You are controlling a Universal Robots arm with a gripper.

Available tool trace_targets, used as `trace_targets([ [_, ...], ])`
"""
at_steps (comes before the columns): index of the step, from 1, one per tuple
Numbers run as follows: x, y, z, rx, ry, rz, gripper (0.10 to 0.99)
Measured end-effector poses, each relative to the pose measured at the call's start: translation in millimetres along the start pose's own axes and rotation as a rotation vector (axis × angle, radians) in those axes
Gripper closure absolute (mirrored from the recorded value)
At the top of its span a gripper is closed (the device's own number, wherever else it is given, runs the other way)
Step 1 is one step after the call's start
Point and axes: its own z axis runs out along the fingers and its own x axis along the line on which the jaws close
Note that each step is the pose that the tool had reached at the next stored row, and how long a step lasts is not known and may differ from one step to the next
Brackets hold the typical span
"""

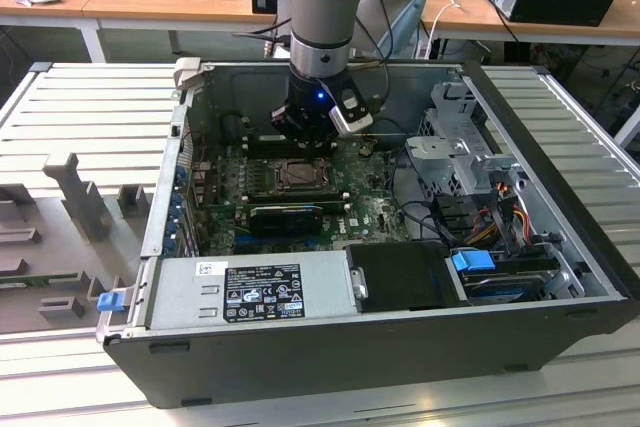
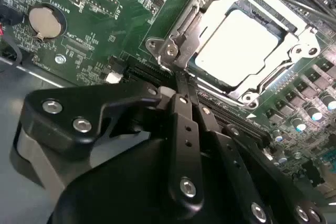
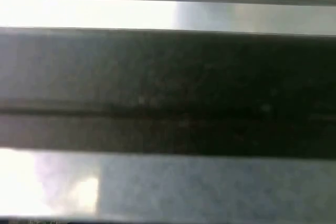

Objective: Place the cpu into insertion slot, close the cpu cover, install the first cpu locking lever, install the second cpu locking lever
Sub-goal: 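Install the first cpu locking lever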

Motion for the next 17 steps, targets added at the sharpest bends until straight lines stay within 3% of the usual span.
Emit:
trace_targets([
  [4,0.0,0.4,-3.3,0.000,-0.0001,0.000,0.980],
  [9,0.1,2.2,-20.7,0.000,0.0000,0.000,0.980],
  [17,0.1,-1.9,-21.7,0.000,-0.0001,0.000,0.980],
])
